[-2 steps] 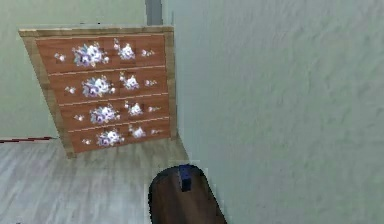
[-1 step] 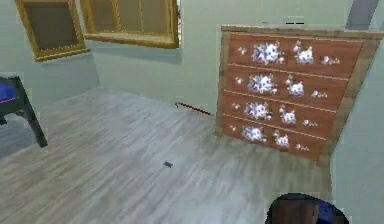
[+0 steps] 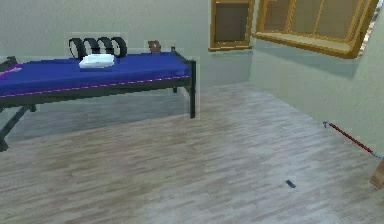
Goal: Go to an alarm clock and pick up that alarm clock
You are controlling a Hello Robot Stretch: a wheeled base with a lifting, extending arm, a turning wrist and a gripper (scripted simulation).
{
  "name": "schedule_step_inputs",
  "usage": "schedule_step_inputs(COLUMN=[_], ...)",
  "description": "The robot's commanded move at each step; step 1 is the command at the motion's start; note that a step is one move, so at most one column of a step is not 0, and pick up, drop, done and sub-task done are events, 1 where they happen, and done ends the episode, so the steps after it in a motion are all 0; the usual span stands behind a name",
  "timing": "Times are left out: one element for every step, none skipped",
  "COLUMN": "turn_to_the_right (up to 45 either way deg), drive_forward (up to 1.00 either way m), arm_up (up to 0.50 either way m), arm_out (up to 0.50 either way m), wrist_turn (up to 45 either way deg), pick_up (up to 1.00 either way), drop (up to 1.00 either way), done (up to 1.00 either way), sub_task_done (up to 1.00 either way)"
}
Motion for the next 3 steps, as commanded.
schedule_step_inputs(turn_to_the_right=[0.0,0.0,0.0], drive_forward=[0.00,0.00,0.00], arm_up=[0.50,0.16,0.00], arm_out=[0.00,0.00,0.50], wrist_turn=[0.0,0.0,0.0], pick_up=[0.00,0.00,0.00], drop=[0.00,0.00,0.00], done=[0.00,0.00,0.00], sub_task_done=[0.00,0.00,0.00])
